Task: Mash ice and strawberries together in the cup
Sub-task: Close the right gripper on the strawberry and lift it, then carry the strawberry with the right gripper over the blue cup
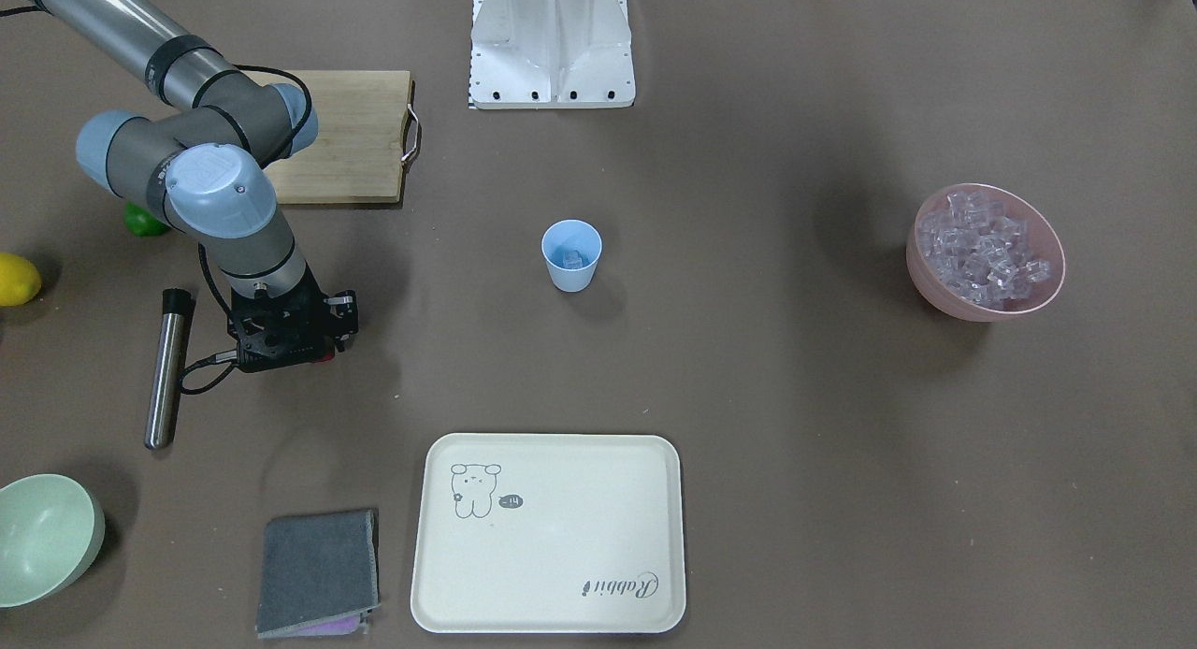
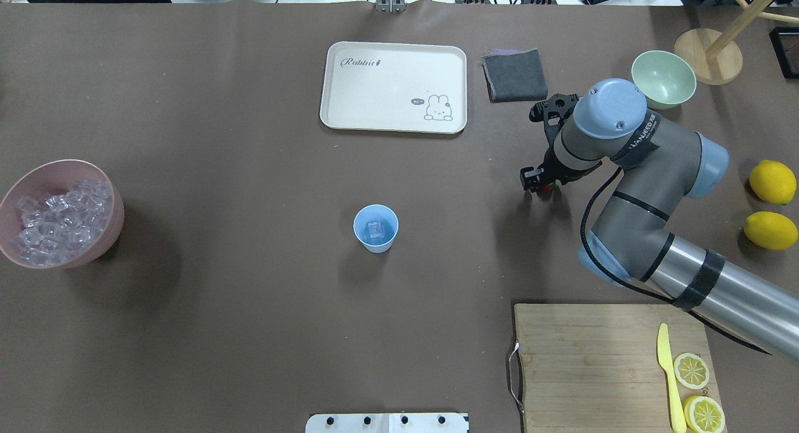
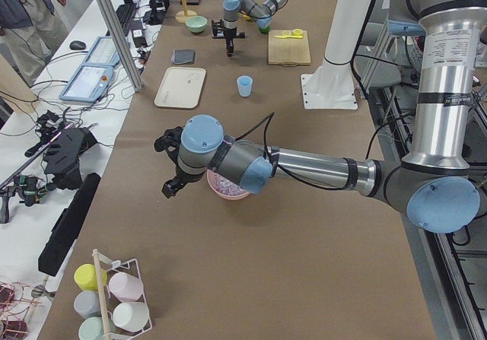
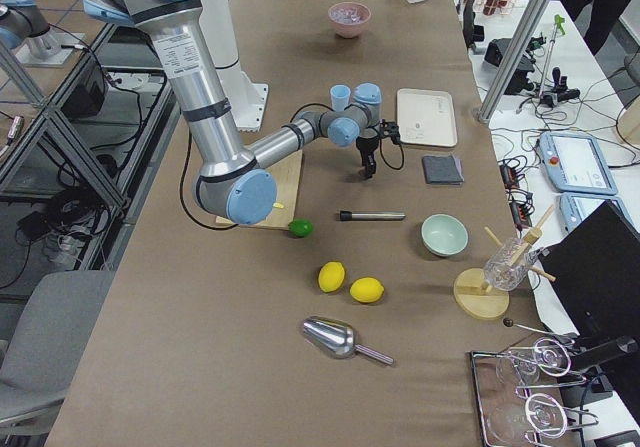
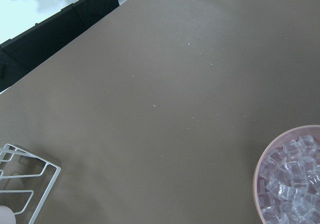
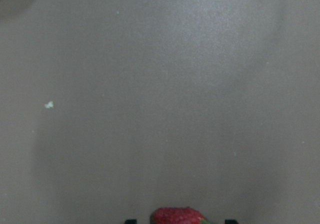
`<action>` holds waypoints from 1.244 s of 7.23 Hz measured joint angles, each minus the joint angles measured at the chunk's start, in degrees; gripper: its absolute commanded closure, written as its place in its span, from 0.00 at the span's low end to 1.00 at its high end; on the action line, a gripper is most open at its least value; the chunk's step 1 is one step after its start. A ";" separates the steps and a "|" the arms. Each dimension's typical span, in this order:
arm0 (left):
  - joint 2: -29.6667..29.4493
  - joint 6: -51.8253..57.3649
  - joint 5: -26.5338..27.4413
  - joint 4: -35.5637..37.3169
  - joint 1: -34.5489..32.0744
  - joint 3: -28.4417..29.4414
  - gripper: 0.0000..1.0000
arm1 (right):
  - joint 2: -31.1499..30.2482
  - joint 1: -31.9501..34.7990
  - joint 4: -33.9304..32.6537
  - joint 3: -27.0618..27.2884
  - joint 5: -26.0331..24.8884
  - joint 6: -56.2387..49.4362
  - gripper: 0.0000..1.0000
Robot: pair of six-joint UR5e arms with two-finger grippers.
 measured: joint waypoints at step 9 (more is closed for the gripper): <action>1.59 -0.05 -2.81 -0.04 -0.27 -0.04 0.03 | 2.03 4.18 4.80 6.90 0.64 0.31 1.00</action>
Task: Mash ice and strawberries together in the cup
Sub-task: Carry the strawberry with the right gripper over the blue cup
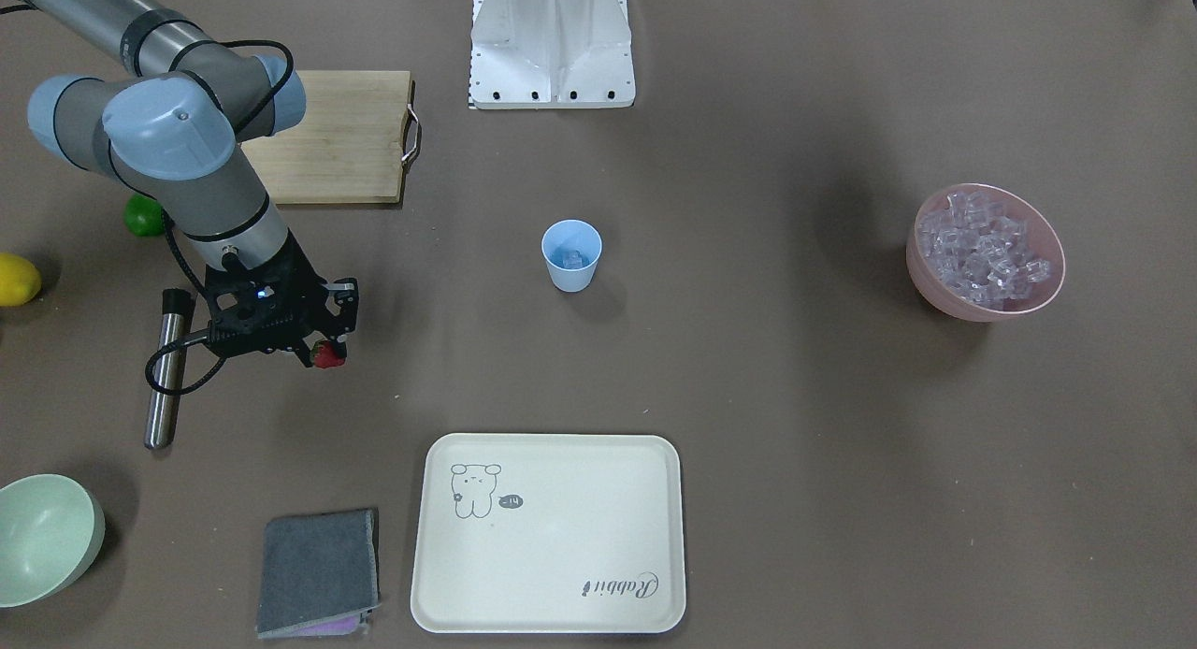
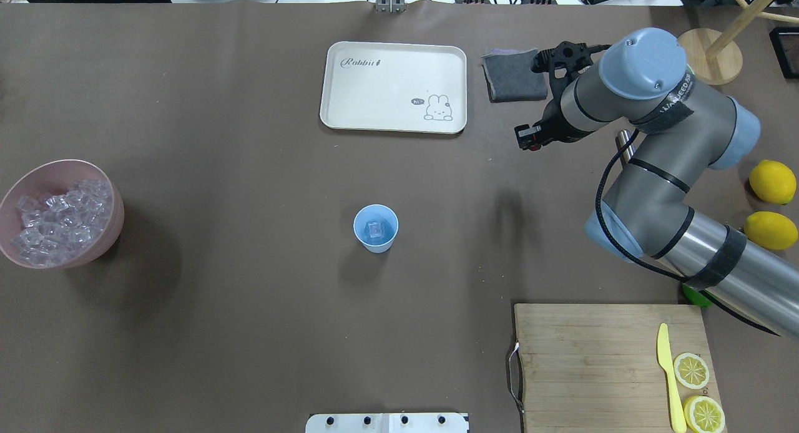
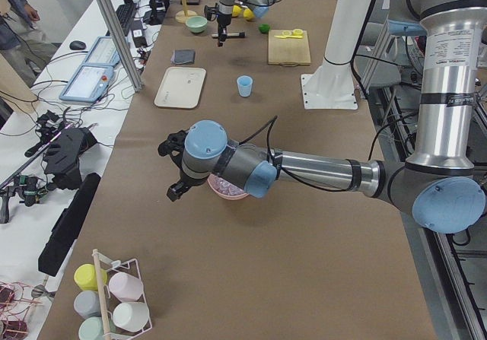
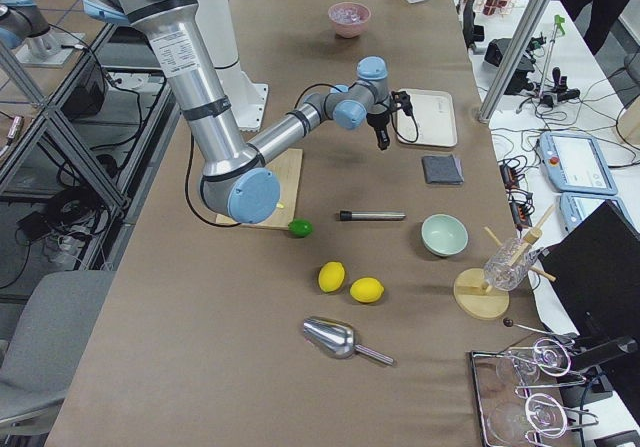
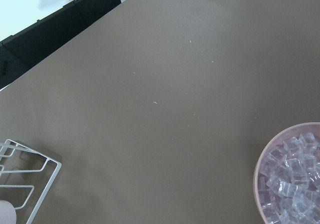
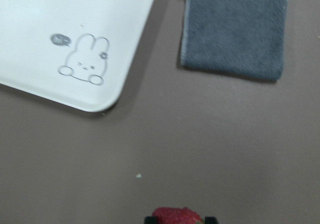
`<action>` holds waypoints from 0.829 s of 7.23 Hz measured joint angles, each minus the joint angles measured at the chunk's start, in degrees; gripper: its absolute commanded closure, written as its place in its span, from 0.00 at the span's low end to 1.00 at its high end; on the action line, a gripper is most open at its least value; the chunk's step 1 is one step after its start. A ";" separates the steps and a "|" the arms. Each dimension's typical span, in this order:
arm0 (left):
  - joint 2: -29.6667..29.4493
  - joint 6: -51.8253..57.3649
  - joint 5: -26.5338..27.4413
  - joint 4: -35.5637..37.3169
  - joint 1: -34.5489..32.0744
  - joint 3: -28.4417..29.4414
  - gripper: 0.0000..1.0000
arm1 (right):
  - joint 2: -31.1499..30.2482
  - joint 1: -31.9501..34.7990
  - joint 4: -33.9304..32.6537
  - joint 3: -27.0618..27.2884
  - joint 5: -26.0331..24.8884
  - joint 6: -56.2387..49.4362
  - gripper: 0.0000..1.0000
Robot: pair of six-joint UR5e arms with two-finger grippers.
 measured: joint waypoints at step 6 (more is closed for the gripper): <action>0.17 -0.73 -1.73 0.38 0.33 0.52 0.03 | 4.45 -4.34 3.02 6.38 -1.30 0.18 1.00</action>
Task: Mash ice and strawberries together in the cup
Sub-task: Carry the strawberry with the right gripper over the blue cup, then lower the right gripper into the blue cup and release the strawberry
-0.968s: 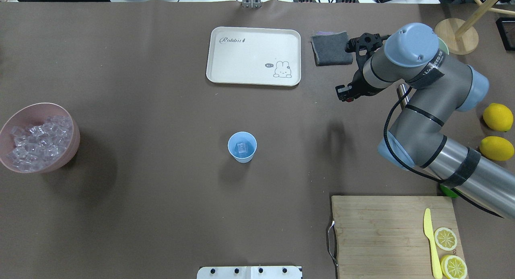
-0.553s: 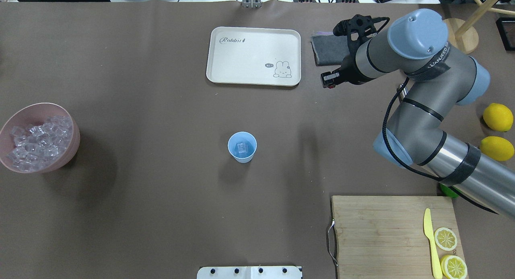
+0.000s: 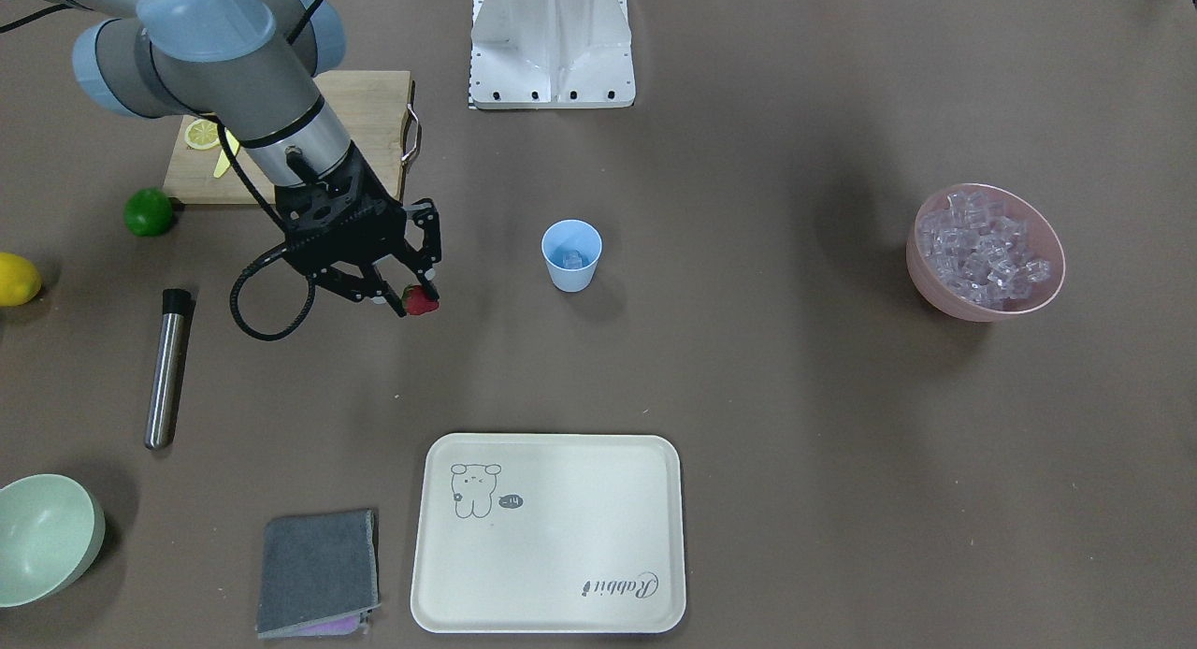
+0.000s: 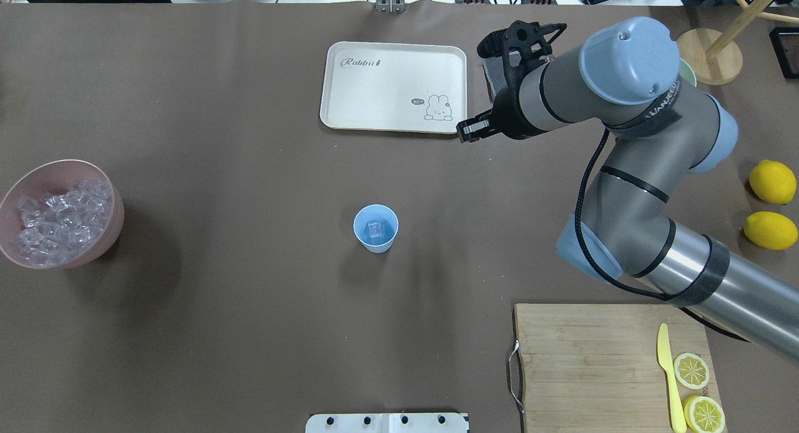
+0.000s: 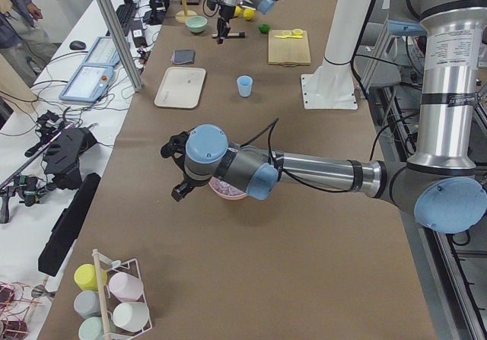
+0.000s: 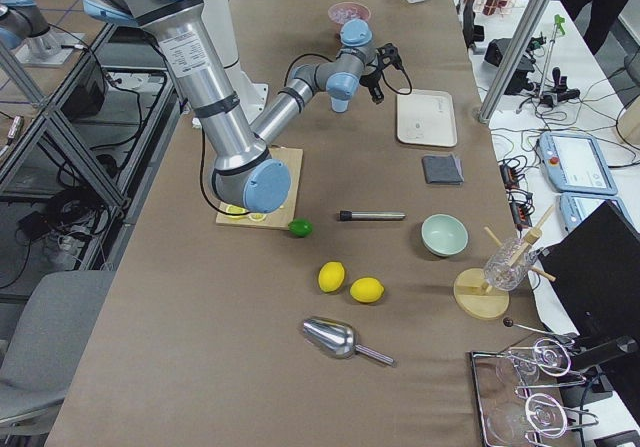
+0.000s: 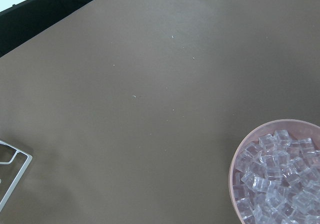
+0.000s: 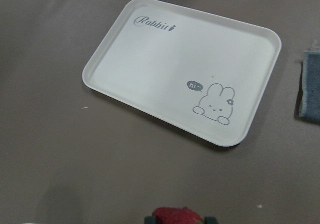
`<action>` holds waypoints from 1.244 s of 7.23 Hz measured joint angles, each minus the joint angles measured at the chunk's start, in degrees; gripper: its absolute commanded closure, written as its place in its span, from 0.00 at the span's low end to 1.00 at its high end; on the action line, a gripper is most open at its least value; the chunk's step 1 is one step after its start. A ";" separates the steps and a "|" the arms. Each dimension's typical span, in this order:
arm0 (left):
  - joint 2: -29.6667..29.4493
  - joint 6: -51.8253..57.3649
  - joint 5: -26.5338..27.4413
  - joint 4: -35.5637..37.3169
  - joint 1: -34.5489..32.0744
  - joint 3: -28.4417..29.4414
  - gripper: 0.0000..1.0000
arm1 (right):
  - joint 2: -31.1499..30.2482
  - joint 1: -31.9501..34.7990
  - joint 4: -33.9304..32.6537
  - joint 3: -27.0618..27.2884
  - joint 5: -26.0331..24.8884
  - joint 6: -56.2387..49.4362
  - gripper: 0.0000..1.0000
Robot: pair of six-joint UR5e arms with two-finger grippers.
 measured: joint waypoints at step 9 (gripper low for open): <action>0.16 0.14 -0.09 -0.36 0.07 0.96 0.03 | 4.77 -16.52 -0.27 -1.35 -15.81 -0.42 1.00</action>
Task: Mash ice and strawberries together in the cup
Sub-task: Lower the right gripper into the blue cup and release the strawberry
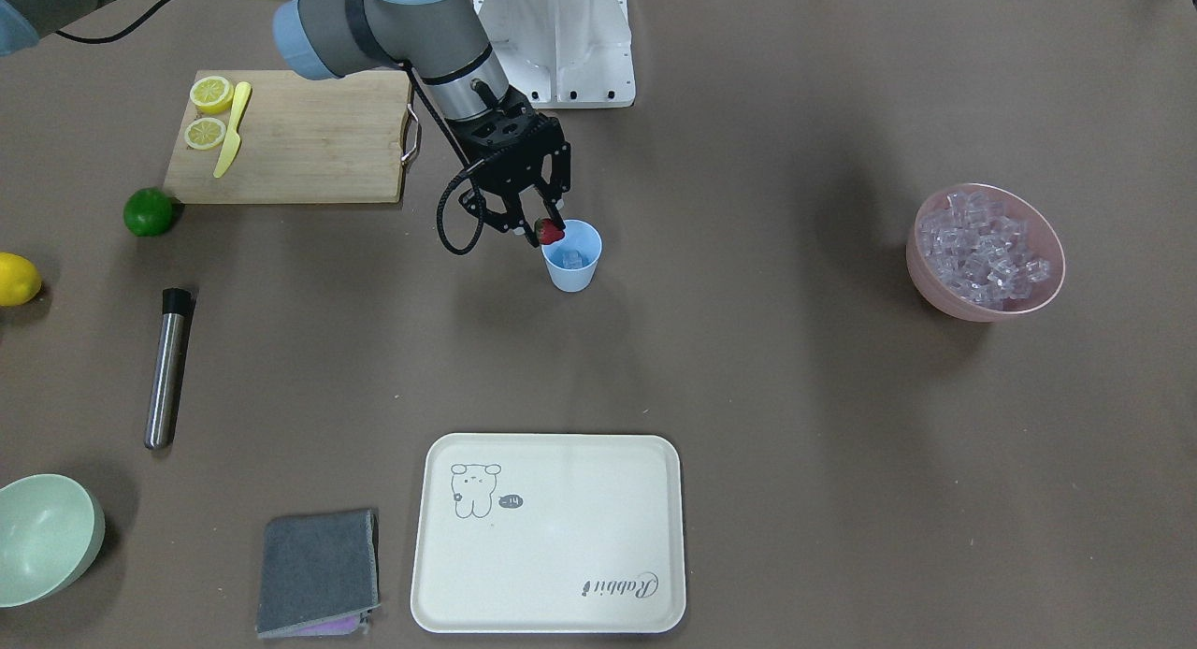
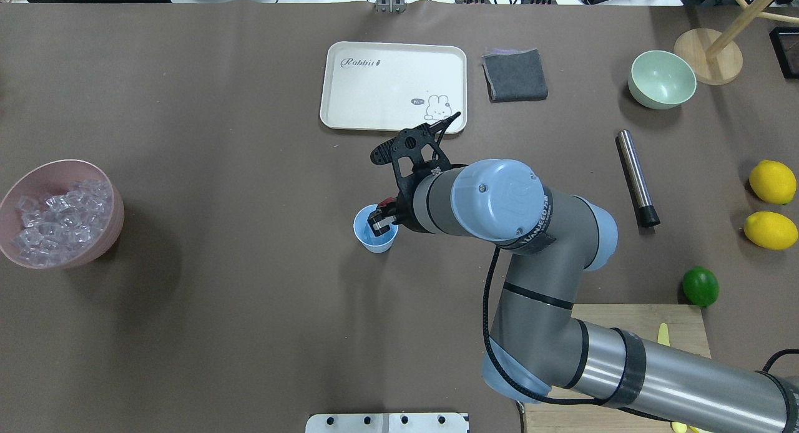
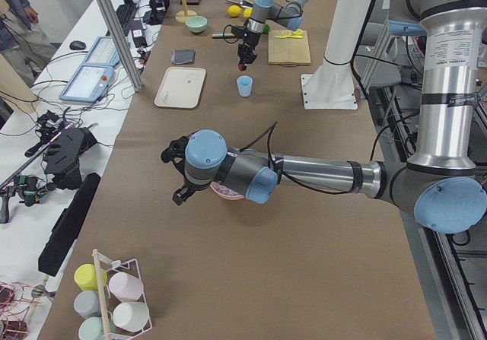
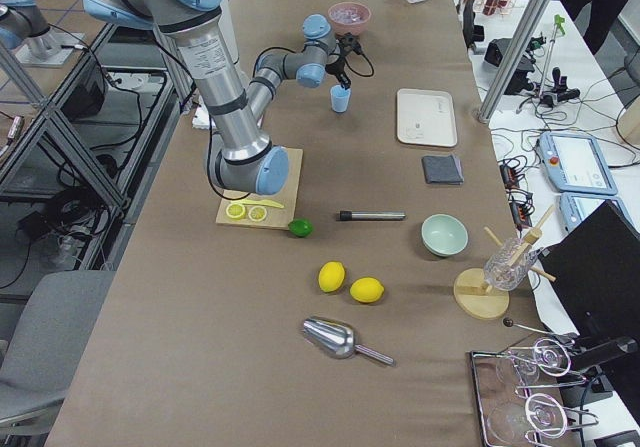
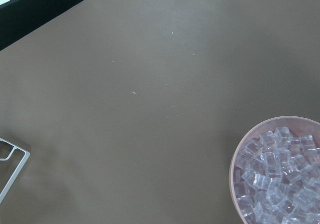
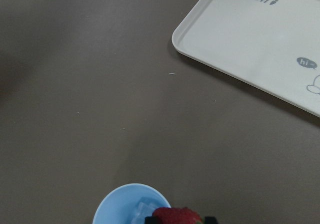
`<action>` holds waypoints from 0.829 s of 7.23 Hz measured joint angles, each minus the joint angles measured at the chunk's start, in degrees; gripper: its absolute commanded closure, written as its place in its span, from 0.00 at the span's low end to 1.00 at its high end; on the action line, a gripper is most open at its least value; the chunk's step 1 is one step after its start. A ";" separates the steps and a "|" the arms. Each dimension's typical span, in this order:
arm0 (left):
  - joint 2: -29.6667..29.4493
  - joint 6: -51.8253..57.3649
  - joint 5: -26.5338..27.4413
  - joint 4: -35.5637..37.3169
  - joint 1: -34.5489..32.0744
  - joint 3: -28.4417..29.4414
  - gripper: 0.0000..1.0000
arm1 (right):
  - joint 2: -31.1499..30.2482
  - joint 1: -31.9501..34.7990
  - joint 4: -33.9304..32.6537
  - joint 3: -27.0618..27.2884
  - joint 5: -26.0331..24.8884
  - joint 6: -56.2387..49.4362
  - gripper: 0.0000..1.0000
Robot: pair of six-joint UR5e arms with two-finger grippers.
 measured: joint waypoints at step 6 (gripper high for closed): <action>0.00 0.02 0.06 -0.09 0.03 0.44 0.03 | 1.14 -1.60 2.07 -2.66 -2.24 -1.18 0.01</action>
